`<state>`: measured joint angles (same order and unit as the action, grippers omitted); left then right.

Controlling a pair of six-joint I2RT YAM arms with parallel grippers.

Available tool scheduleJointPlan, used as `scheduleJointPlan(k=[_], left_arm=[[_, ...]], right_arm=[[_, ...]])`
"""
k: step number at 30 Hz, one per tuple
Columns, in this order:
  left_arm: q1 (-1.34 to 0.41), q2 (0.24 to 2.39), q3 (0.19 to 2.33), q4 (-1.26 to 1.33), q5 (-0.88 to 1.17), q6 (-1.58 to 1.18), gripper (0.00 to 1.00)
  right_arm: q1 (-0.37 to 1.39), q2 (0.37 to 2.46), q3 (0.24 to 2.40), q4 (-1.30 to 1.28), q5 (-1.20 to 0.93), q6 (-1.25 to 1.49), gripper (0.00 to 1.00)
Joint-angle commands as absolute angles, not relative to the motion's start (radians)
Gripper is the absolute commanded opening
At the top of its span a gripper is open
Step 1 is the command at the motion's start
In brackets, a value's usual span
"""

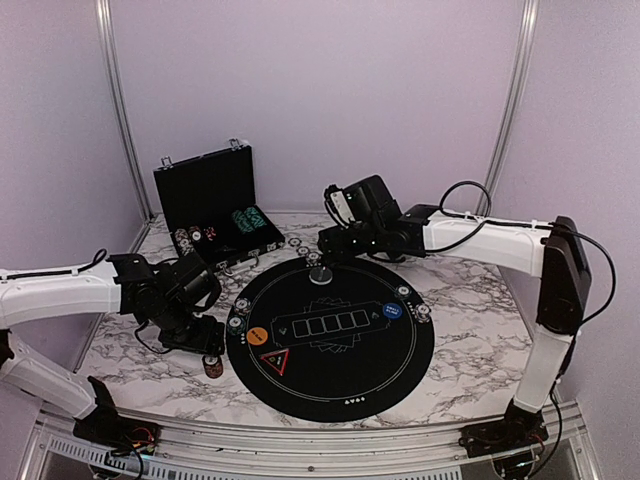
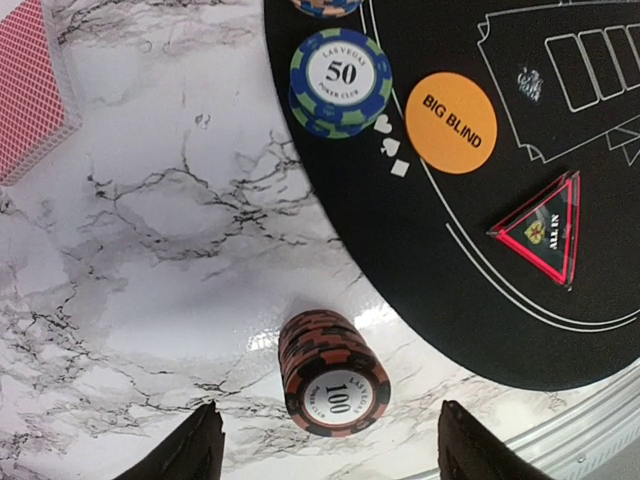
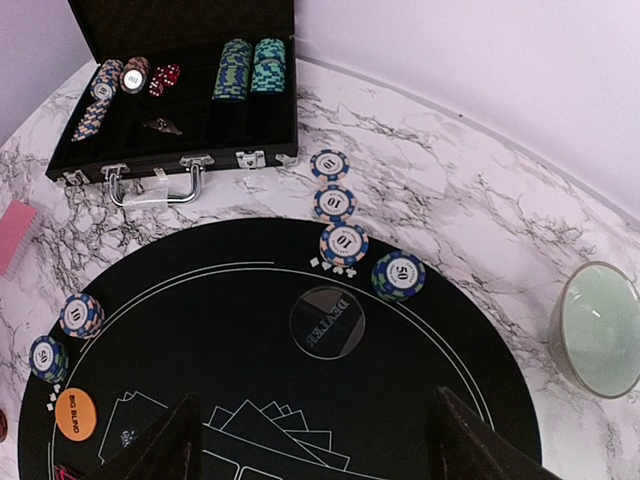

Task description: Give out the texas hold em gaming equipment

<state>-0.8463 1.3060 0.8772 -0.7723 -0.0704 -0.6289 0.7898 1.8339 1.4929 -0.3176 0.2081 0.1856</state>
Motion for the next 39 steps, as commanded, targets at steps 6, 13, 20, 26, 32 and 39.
scheduleJointPlan(k=[6, 13, 20, 26, 32, 39], left_arm=[[-0.883, 1.375, 0.86, -0.848, -0.089, -0.587, 0.72], [-0.923, 1.429, 0.885, -0.848, -0.088, -0.558, 0.72], [-0.925, 1.463, 0.9, -0.84, -0.114, -0.553, 0.72], [-0.925, 1.492, 0.917, -0.817, -0.122, -0.545, 0.67], [-0.925, 1.514, 0.935, -0.809, -0.121, -0.537, 0.64], [-0.926, 1.522, 0.937, -0.806, -0.122, -0.537, 0.58]], right_arm=[[0.782, 1.779, 1.459, -0.284, 0.238, 0.201, 0.74], [0.783, 1.775, 1.455, -0.281, 0.242, 0.21, 0.74], [0.783, 1.775, 1.456, -0.284, 0.247, 0.212, 0.74], [0.783, 1.772, 1.453, -0.285, 0.251, 0.21, 0.74], [0.783, 1.764, 1.448, -0.29, 0.259, 0.207, 0.74], [0.781, 1.762, 1.439, -0.289, 0.258, 0.209, 0.74]])
